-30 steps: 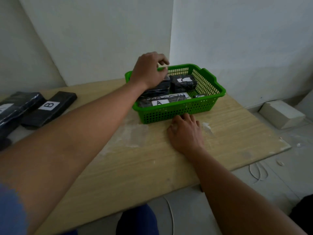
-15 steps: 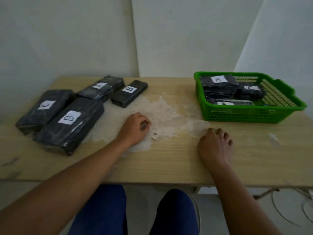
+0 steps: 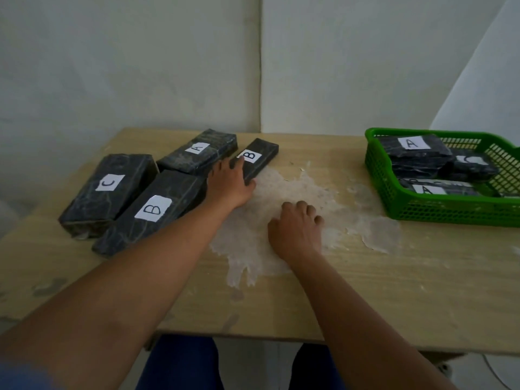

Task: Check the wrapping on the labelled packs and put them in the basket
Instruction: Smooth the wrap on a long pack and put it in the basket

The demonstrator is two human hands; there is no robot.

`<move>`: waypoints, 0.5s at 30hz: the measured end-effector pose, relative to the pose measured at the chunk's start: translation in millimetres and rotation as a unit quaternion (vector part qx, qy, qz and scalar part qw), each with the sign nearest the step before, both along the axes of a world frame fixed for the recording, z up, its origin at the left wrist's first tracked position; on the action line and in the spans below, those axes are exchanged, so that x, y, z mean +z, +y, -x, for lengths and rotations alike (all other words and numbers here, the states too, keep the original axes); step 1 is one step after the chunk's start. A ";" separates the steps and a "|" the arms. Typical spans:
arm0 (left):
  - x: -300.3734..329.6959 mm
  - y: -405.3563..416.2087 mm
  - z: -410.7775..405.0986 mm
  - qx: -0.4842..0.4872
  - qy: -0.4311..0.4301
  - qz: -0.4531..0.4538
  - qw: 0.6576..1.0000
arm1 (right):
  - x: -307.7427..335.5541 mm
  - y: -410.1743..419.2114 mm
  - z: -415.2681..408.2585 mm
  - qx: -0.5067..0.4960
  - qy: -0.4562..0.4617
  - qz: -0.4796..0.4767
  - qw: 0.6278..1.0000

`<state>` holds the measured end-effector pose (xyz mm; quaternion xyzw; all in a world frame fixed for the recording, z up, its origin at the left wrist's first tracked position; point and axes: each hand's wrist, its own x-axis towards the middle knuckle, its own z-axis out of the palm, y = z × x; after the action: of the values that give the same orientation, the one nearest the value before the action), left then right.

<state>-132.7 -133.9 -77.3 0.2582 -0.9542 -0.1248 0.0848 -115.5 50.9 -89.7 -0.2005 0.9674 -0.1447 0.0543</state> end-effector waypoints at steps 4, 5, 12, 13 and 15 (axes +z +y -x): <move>-10.0 -15.8 8.8 -0.008 -0.025 -0.025 0.999 | -12.7 -3.9 -0.2 -0.026 0.046 0.036 0.998; -10.5 -14.6 8.0 -0.006 -0.013 -0.028 1.000 | -13.5 -3.9 1.0 -0.029 0.048 0.043 0.998; -23.9 25.2 -35.6 -0.011 0.054 -0.046 0.997 | -13.0 -2.2 4.1 -0.042 0.041 0.085 0.995; -29.2 31.5 -48.1 -0.014 0.075 -0.051 0.996 | -13.1 -1.2 4.3 -0.045 0.039 0.091 0.994; -37.1 39.1 -69.3 -0.028 0.109 -0.056 0.992 | -13.4 1.1 4.2 -0.047 0.035 0.110 0.992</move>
<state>-63.3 -94.8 -114.4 0.2204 -0.9376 -0.2081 0.1704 -119.7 51.9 -103.1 -0.1648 0.9552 -0.2456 -0.0088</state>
